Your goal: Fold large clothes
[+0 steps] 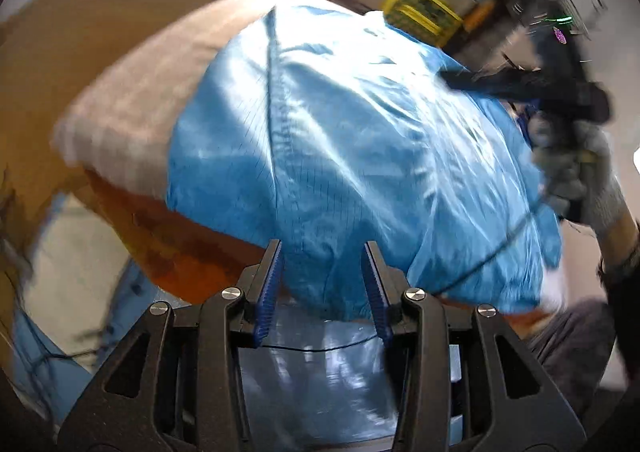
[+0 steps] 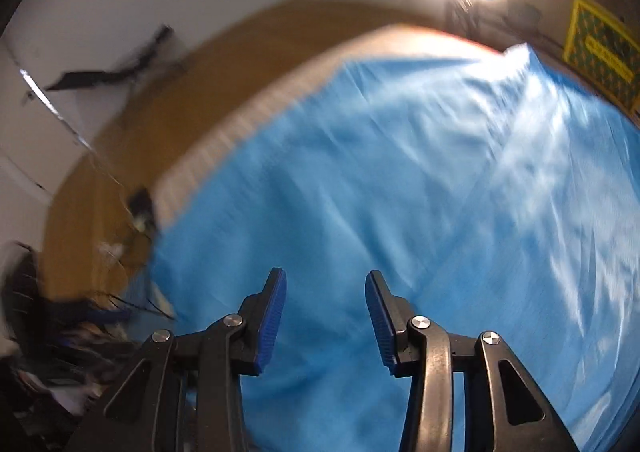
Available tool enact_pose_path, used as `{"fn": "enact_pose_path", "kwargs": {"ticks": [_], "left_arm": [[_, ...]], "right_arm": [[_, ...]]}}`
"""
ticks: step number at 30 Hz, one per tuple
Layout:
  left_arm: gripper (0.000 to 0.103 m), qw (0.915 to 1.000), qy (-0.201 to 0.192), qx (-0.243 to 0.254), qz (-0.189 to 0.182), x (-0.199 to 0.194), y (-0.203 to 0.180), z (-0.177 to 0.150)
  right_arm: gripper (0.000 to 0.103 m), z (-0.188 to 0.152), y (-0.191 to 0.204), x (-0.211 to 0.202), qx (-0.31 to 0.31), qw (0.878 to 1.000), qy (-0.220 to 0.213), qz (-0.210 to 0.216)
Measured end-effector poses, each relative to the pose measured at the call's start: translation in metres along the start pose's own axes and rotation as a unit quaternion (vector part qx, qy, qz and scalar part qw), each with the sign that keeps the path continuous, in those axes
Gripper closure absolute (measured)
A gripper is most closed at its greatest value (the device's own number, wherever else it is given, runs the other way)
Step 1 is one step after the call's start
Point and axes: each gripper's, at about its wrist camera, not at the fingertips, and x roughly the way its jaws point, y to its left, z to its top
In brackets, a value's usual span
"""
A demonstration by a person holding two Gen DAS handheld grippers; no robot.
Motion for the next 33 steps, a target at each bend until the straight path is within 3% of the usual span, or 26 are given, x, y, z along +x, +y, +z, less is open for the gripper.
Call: {"fn": "enact_pose_path", "kwargs": {"ticks": [3,5,7,10,14,19,21,24,28,29,30,31,32,33], "left_arm": [[0.063,0.9999,-0.006,-0.012,0.010,0.010,0.003,-0.004],[0.063,0.9994,-0.005,-0.031,-0.011,0.015,0.007,-0.004],[0.063,0.9998,-0.007,-0.019,-0.003,0.018,0.008,-0.003],[0.062,0.9999,-0.009,0.006,0.010,0.025,0.016,-0.007],[0.062,0.9993,0.017,-0.031,-0.015,0.041,0.037,-0.013],[0.062,0.9992,0.016,-0.023,-0.027,0.049,0.030,-0.008],[0.062,0.9995,0.012,-0.015,-0.023,0.052,0.026,-0.007],[0.062,0.9995,0.016,-0.010,-0.024,0.059,0.027,-0.007],[0.062,0.9984,0.026,-0.021,-0.046,0.066,0.031,-0.010],[0.070,0.9985,0.025,-0.016,-0.045,0.067,0.031,-0.010],[0.079,0.9987,0.023,-0.009,-0.045,0.066,0.028,-0.010],[0.095,0.9988,0.024,0.000,-0.044,0.065,0.025,-0.010],[0.096,0.9990,0.025,0.009,-0.037,0.063,0.021,-0.010],[0.098,0.9992,0.020,0.015,-0.031,0.060,0.018,-0.010]], "right_arm": [[0.059,0.028,0.027,-0.008,-0.017,0.999,-0.030,0.024],[0.060,0.039,0.040,0.000,-0.017,0.999,-0.038,0.032],[0.059,0.058,0.048,0.016,-0.006,0.998,-0.045,0.036],[0.059,0.077,0.049,0.046,0.020,0.999,-0.037,0.031],[0.059,0.099,0.049,0.090,0.023,1.000,-0.014,-0.004],[0.059,0.109,0.036,0.142,0.067,0.998,0.011,0.008],[0.059,0.115,0.038,0.154,0.065,0.998,0.024,-0.005],[0.048,0.122,0.041,0.170,0.050,0.998,0.037,-0.025],[0.049,0.122,0.035,0.193,0.051,0.996,0.059,-0.050],[0.051,0.122,0.035,0.196,0.051,0.996,0.057,-0.051],[0.061,0.123,0.036,0.196,0.046,0.996,0.053,-0.057],[0.073,0.125,0.038,0.198,0.039,0.996,0.056,-0.066],[0.079,0.126,0.039,0.199,0.033,0.995,0.057,-0.071],[0.094,0.126,0.039,0.199,0.031,0.996,0.056,-0.068]]}}
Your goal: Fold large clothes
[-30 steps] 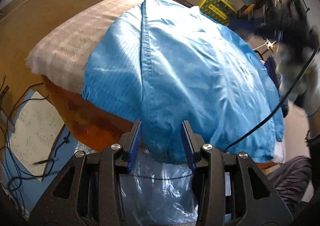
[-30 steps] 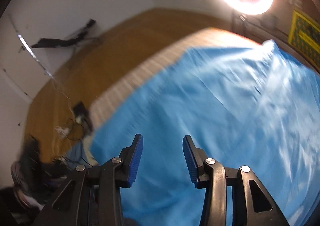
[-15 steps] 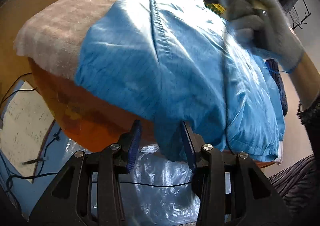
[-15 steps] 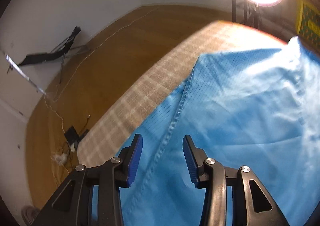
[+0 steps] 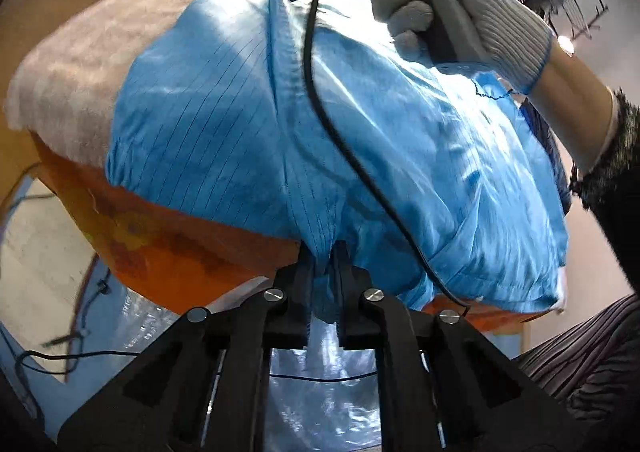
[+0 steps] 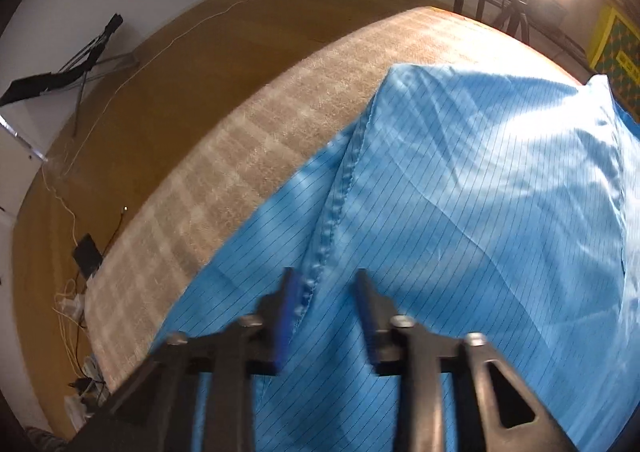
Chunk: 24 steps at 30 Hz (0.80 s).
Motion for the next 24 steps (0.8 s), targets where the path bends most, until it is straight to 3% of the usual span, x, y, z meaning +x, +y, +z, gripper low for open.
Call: {"fn": "enact_pose_path", "kwargs": {"ticks": [2,7,10,15,17,18,21,24], "left_arm": [[0.101,1.0000,-0.006,0.001,0.001,-0.008,-0.002,-0.002],[0.103,0.9993,-0.035,-0.009,0.007,-0.042,0.000,-0.003],[0.103,0.9979,-0.055,0.009,0.032,-0.060,-0.004,0.004],[0.103,0.9953,-0.047,0.037,0.076,-0.065,-0.005,0.024],[0.103,0.9944,-0.030,0.051,0.088,-0.060,-0.002,0.035],[0.103,0.9928,-0.022,0.062,0.100,-0.058,-0.001,0.042],[0.103,0.9898,-0.014,0.076,0.120,-0.056,0.009,0.060],[0.103,0.9935,-0.019,0.050,0.101,-0.063,0.016,0.064]], "right_arm": [[0.102,0.000,-0.002,-0.001,0.000,1.000,-0.002,0.004],[0.103,-0.004,-0.013,-0.013,0.022,0.999,-0.023,0.023],[0.103,0.002,-0.022,-0.025,0.042,0.997,-0.049,0.036],[0.103,0.011,-0.031,-0.039,0.055,0.993,-0.083,0.056],[0.083,0.017,-0.037,-0.039,0.065,0.992,-0.077,0.073],[0.058,0.020,-0.040,-0.037,0.074,0.991,-0.072,0.088],[0.055,0.025,-0.043,-0.034,0.077,0.990,-0.076,0.088],[0.055,0.029,-0.037,-0.022,0.070,0.992,-0.064,0.088]]}}
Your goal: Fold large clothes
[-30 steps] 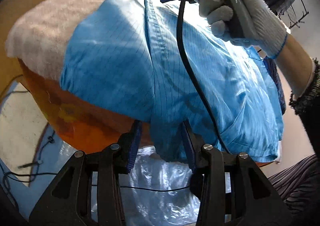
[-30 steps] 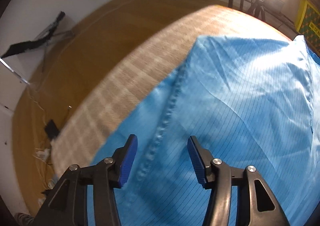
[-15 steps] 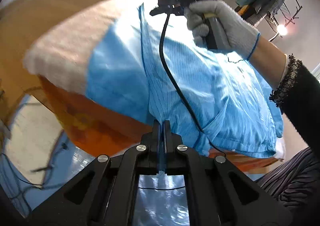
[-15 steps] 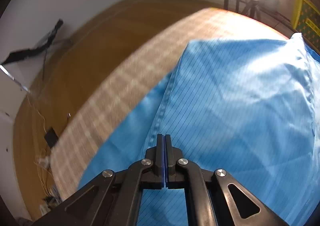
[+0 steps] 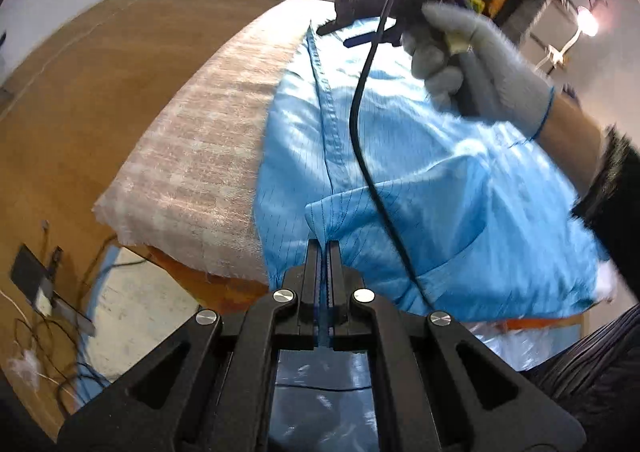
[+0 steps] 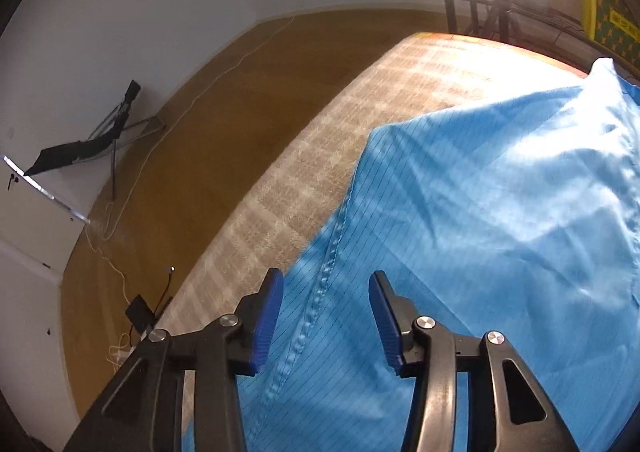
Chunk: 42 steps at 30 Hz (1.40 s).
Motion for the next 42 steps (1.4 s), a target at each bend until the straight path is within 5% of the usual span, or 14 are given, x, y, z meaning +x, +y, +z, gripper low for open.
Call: {"fn": "enact_pose_path", "kwargs": {"ticks": [5,8,10,15,18,21,27,31,39,42], "left_arm": [[0.103,0.9995,0.019,0.011,-0.024,0.002,-0.015,-0.021],[0.103,0.9992,0.024,0.012,-0.031,0.000,-0.020,-0.026],[0.103,0.9993,0.021,0.016,-0.029,-0.004,-0.021,-0.026],[0.103,0.9994,0.008,0.009,-0.033,-0.018,-0.018,-0.025],[0.103,0.9992,0.010,0.001,-0.038,-0.016,-0.013,-0.026],[0.103,0.9992,0.015,0.002,-0.038,-0.013,-0.012,-0.028],[0.103,0.9991,0.016,0.012,-0.038,-0.012,-0.017,-0.028],[0.103,0.9990,0.012,0.007,-0.042,-0.015,-0.015,-0.027],[0.103,0.9988,0.011,0.010,-0.047,-0.014,-0.018,-0.024],[0.103,0.9988,0.013,0.013,-0.045,-0.013,-0.020,-0.024]], "right_arm": [[0.060,0.005,0.012,0.030,-0.040,0.998,0.020,-0.051],[0.080,0.009,0.018,0.045,-0.063,0.993,0.026,-0.095],[0.103,0.010,0.020,0.050,-0.075,0.993,0.019,-0.093],[0.103,0.018,0.006,0.041,-0.034,0.997,-0.016,-0.069],[0.103,0.024,-0.006,0.032,-0.005,1.000,-0.022,-0.021],[0.049,0.027,-0.004,0.036,0.003,1.000,0.009,-0.015],[0.065,0.017,0.021,0.054,-0.058,0.994,0.027,-0.086],[0.068,0.019,0.011,0.045,-0.012,0.999,0.022,-0.030],[0.067,0.008,0.020,0.044,-0.066,0.995,0.051,-0.052],[0.076,0.010,0.025,0.047,-0.084,0.992,0.053,-0.076]]}}
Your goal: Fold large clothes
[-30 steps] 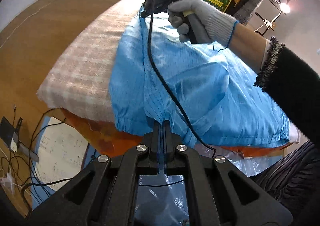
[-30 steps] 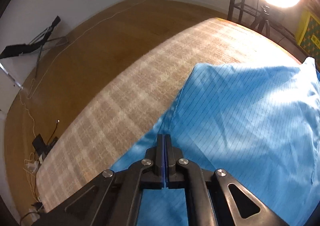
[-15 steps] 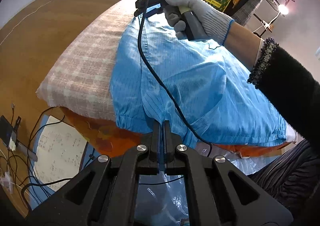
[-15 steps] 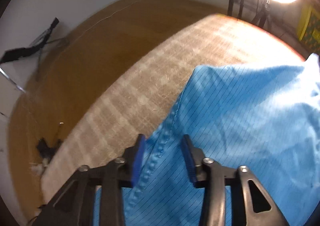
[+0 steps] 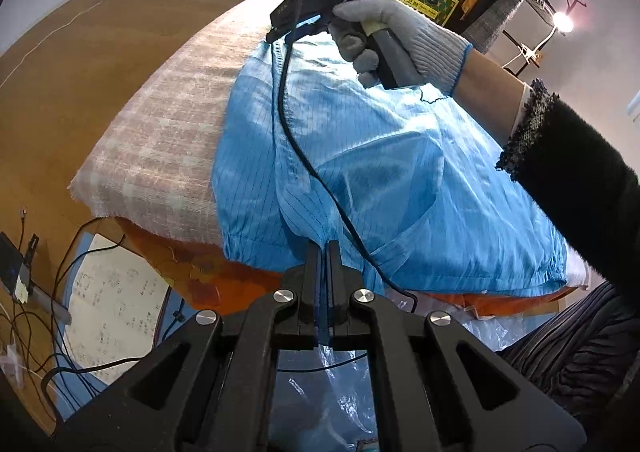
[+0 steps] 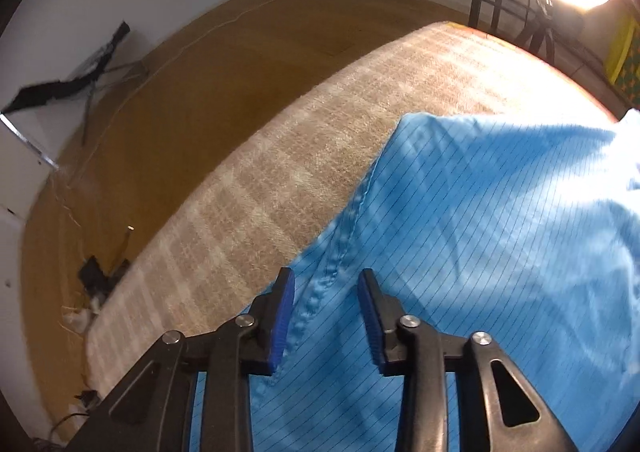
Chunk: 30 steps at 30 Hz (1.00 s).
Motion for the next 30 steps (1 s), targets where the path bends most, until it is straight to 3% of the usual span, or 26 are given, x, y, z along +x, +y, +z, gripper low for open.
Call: {"fn": "enact_pose_path", "kwargs": {"ticks": [4,9,15,21,24,29,30], "left_arm": [[0.103,1.0000,0.000,-0.001,0.002,0.000,0.000,0.000],[0.103,0.9997,-0.012,0.009,0.022,-0.007,0.000,0.001],[0.103,0.9983,0.000,-0.019,0.055,0.002,0.023,0.002],[0.103,0.9963,0.004,-0.021,0.084,0.008,0.031,0.002],[0.103,0.9963,0.002,-0.034,0.079,0.008,0.036,0.003],[0.103,0.9967,-0.010,-0.039,0.070,0.003,0.035,0.010],[0.103,0.9967,-0.013,-0.036,0.072,0.003,0.033,0.011]], "right_arm": [[0.103,-0.003,0.003,-0.002,-0.016,0.999,-0.011,-0.033],[0.103,0.001,-0.023,-0.014,0.048,0.998,-0.043,-0.001],[0.103,0.015,-0.044,-0.029,0.110,0.989,-0.088,0.036],[0.103,0.025,-0.029,-0.010,0.090,0.990,-0.103,0.038],[0.103,0.030,-0.019,-0.003,0.084,0.990,-0.107,0.045],[0.103,0.026,-0.005,0.013,0.066,0.994,-0.085,0.018],[0.098,0.025,-0.004,0.013,0.068,0.994,-0.083,0.024]]}}
